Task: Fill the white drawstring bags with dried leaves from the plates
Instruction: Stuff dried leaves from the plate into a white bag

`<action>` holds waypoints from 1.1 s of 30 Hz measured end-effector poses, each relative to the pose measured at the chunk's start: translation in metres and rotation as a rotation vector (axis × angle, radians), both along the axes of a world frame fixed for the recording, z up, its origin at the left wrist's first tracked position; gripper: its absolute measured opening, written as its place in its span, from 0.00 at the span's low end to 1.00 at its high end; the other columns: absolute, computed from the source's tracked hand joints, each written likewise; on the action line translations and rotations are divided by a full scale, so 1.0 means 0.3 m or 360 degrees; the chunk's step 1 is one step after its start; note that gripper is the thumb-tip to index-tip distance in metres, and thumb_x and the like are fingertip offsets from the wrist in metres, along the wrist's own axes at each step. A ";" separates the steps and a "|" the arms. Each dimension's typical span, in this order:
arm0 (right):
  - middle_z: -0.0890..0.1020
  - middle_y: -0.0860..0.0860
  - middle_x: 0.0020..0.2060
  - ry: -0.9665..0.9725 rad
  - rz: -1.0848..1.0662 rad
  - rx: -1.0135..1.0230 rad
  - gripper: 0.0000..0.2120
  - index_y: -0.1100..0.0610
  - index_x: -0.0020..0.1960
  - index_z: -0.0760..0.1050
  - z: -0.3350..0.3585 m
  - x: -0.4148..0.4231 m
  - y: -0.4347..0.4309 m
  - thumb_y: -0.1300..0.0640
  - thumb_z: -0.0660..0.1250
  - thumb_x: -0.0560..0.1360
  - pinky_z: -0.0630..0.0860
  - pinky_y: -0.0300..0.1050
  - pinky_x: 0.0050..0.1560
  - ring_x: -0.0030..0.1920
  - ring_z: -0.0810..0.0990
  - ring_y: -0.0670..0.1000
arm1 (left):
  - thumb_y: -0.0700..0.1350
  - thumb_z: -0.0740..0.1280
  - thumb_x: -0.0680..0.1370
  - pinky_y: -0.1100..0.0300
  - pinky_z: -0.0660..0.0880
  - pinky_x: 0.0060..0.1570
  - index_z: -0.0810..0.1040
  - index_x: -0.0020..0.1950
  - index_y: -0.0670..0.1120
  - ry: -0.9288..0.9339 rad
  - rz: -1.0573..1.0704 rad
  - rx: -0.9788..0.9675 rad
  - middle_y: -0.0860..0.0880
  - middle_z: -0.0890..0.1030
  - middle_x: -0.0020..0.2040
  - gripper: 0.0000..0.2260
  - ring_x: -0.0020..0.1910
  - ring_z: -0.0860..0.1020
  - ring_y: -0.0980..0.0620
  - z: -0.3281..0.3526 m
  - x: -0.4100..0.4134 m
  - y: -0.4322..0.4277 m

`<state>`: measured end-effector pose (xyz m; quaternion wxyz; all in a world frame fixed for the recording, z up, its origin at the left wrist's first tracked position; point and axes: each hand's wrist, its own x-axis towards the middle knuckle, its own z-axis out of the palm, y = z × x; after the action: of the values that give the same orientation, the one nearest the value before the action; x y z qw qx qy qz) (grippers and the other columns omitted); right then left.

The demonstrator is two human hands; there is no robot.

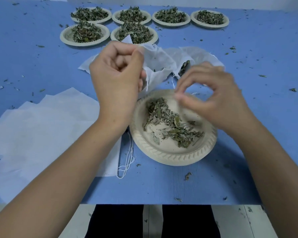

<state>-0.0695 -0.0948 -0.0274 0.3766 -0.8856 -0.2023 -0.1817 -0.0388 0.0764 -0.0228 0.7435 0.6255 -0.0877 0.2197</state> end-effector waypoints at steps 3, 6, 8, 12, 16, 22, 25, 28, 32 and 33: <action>0.76 0.48 0.57 0.0401 0.0206 -0.0576 0.25 0.51 0.62 0.77 -0.038 0.000 0.035 0.42 0.72 0.68 0.63 0.50 0.68 0.61 0.70 0.50 | 0.35 0.66 0.78 0.64 0.66 0.23 0.75 0.39 0.44 0.0036 -0.0052 0.0004 0.54 0.73 0.23 0.09 0.19 0.68 0.56 -0.001 -0.009 -0.013; 0.74 0.49 0.62 0.0348 0.0354 -0.0684 0.26 0.51 0.67 0.74 -0.063 -0.005 0.076 0.46 0.73 0.71 0.62 0.41 0.66 0.62 0.68 0.49 | 0.34 0.66 0.78 0.65 0.66 0.23 0.75 0.39 0.43 0.0070 -0.0087 0.0029 0.54 0.74 0.23 0.09 0.20 0.68 0.57 -0.003 -0.014 -0.019; 0.77 0.51 0.59 0.0247 0.0425 -0.0705 0.19 0.55 0.62 0.78 -0.067 -0.006 0.095 0.52 0.73 0.72 0.66 0.44 0.63 0.60 0.71 0.52 | 0.35 0.67 0.78 0.65 0.67 0.23 0.75 0.39 0.44 0.0092 -0.0118 0.0067 0.54 0.74 0.23 0.09 0.20 0.69 0.58 -0.002 -0.017 -0.022; 0.81 0.54 0.51 0.0223 0.0565 -0.0595 0.10 0.60 0.53 0.82 -0.066 -0.016 0.112 0.61 0.73 0.72 0.72 0.49 0.55 0.53 0.78 0.53 | 0.35 0.67 0.78 0.65 0.67 0.22 0.76 0.39 0.43 0.0105 -0.0141 0.0105 0.53 0.74 0.23 0.08 0.19 0.69 0.58 -0.002 -0.020 -0.024; 0.83 0.51 0.46 0.0109 0.0547 -0.0230 0.08 0.61 0.50 0.83 -0.037 -0.023 0.071 0.63 0.74 0.72 0.76 0.45 0.53 0.47 0.81 0.48 | 0.35 0.67 0.78 0.65 0.67 0.23 0.76 0.40 0.43 0.0087 -0.0122 0.0140 0.54 0.74 0.23 0.08 0.20 0.69 0.58 -0.006 -0.019 -0.022; 0.84 0.48 0.44 -0.0062 0.0482 0.0756 0.09 0.60 0.50 0.80 -0.003 -0.035 0.031 0.68 0.71 0.71 0.77 0.39 0.48 0.44 0.82 0.47 | 0.34 0.67 0.77 0.68 0.68 0.25 0.77 0.40 0.43 0.0055 -0.0183 0.0229 0.53 0.75 0.24 0.08 0.21 0.71 0.59 -0.014 -0.020 -0.023; 0.83 0.45 0.42 -0.0177 0.0212 0.0960 0.10 0.59 0.51 0.80 -0.010 -0.023 0.041 0.69 0.70 0.72 0.76 0.37 0.48 0.44 0.82 0.43 | 0.35 0.68 0.77 0.67 0.69 0.25 0.77 0.39 0.45 0.0035 -0.0229 0.0291 0.53 0.75 0.24 0.08 0.21 0.72 0.58 -0.020 -0.022 -0.027; 0.83 0.50 0.44 -0.0240 0.0037 0.0799 0.13 0.57 0.55 0.77 -0.019 -0.016 0.041 0.68 0.70 0.73 0.76 0.39 0.49 0.45 0.81 0.44 | 0.35 0.68 0.77 0.66 0.69 0.24 0.77 0.39 0.45 -0.0002 -0.0270 0.0310 0.53 0.75 0.24 0.09 0.21 0.72 0.58 -0.022 -0.027 -0.029; 0.81 0.47 0.42 -0.0370 -0.0028 0.0214 0.07 0.59 0.50 0.82 -0.040 -0.001 0.035 0.66 0.70 0.73 0.74 0.38 0.51 0.44 0.79 0.47 | 0.36 0.68 0.77 0.67 0.69 0.25 0.77 0.40 0.44 -0.0038 -0.0339 0.0354 0.54 0.75 0.24 0.07 0.21 0.73 0.58 -0.025 -0.030 -0.029; 0.79 0.46 0.42 -0.0391 -0.0051 0.0120 0.06 0.60 0.49 0.82 -0.045 0.002 0.035 0.66 0.70 0.73 0.73 0.36 0.50 0.44 0.77 0.46 | 0.36 0.68 0.77 0.67 0.69 0.25 0.77 0.40 0.44 -0.0046 -0.0351 0.0374 0.55 0.75 0.24 0.07 0.22 0.73 0.58 -0.026 -0.031 -0.030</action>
<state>-0.0689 -0.0843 -0.0408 0.3791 -0.8449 -0.2257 -0.3024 -0.0482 0.0673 -0.0307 0.6835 0.6915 -0.1917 0.1339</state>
